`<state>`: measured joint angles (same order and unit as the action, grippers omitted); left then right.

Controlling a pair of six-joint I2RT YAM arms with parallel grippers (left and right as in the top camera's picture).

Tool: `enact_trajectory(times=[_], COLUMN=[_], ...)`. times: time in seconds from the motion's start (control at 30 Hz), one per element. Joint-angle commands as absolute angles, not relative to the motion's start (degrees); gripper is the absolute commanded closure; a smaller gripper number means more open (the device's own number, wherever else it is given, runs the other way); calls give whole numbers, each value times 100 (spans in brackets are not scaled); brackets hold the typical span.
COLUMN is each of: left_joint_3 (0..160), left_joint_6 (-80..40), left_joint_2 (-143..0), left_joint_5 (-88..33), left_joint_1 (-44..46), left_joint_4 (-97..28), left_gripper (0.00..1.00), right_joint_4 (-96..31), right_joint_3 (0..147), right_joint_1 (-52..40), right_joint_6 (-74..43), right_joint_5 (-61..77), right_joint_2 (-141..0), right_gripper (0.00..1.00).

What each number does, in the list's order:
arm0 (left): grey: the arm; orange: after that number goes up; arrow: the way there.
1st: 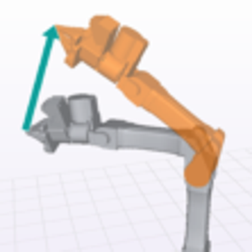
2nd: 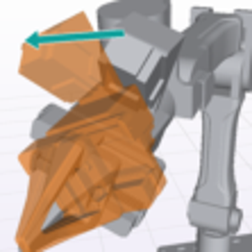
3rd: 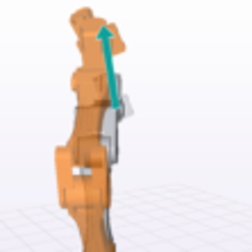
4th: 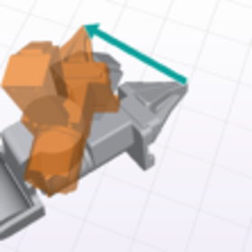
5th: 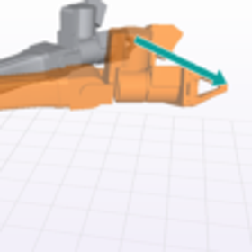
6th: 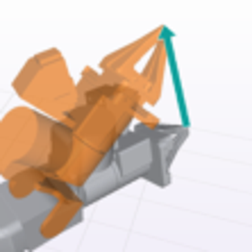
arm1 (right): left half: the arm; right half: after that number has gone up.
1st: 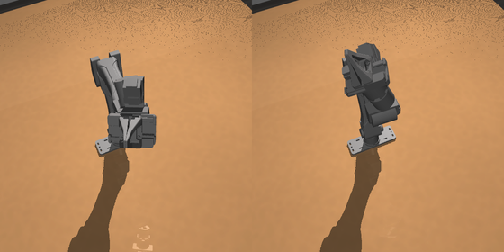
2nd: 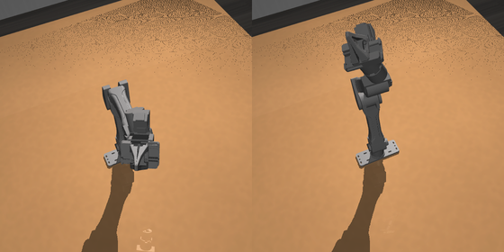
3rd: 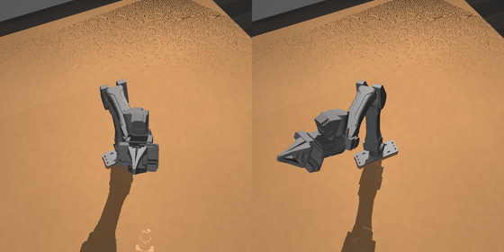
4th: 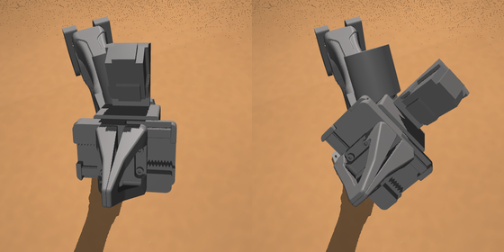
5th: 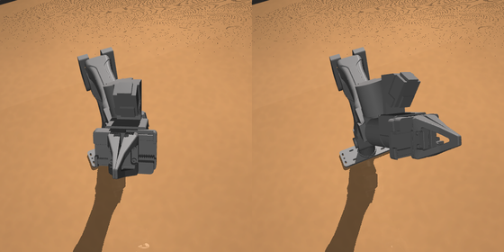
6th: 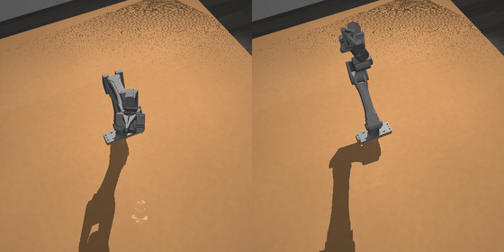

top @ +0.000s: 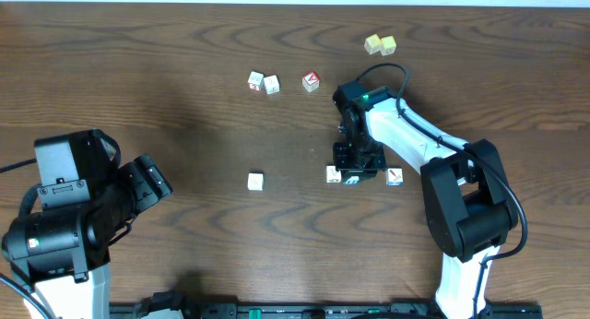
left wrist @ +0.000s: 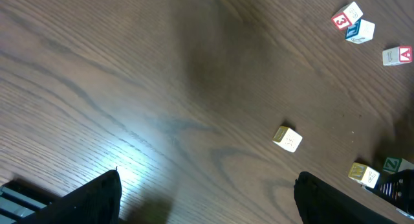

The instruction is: Lift 5 blocks

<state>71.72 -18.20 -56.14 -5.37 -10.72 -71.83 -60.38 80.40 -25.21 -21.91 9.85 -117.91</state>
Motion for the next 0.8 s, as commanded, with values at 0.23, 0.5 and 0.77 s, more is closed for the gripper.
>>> enact_trajectory(times=[0.23, 0.5, 0.77], left_joint_3=[7223, 7223, 7223], left_joint_6=[-1872, -1872, -1872], left_joint_2=[-5612, -5610, -5612], left_joint_5=[-445, -445, -445], left_joint_1=[-1055, -1055, -1055], left_joint_4=[-7199, -7199, -7199], left_gripper=[14, 14, 14], right_joint_4=[-5948, -6134, -6707], right_joint_3=[8018, 8099, 8635], right_joint_1=[-2458, -2432, -2355], right_joint_6=[-2010, -2010, -2005], right_joint_5=[928, 930, 928], right_joint_2=[-11830, -11830, -11830], right_gripper=[71, 64, 61])
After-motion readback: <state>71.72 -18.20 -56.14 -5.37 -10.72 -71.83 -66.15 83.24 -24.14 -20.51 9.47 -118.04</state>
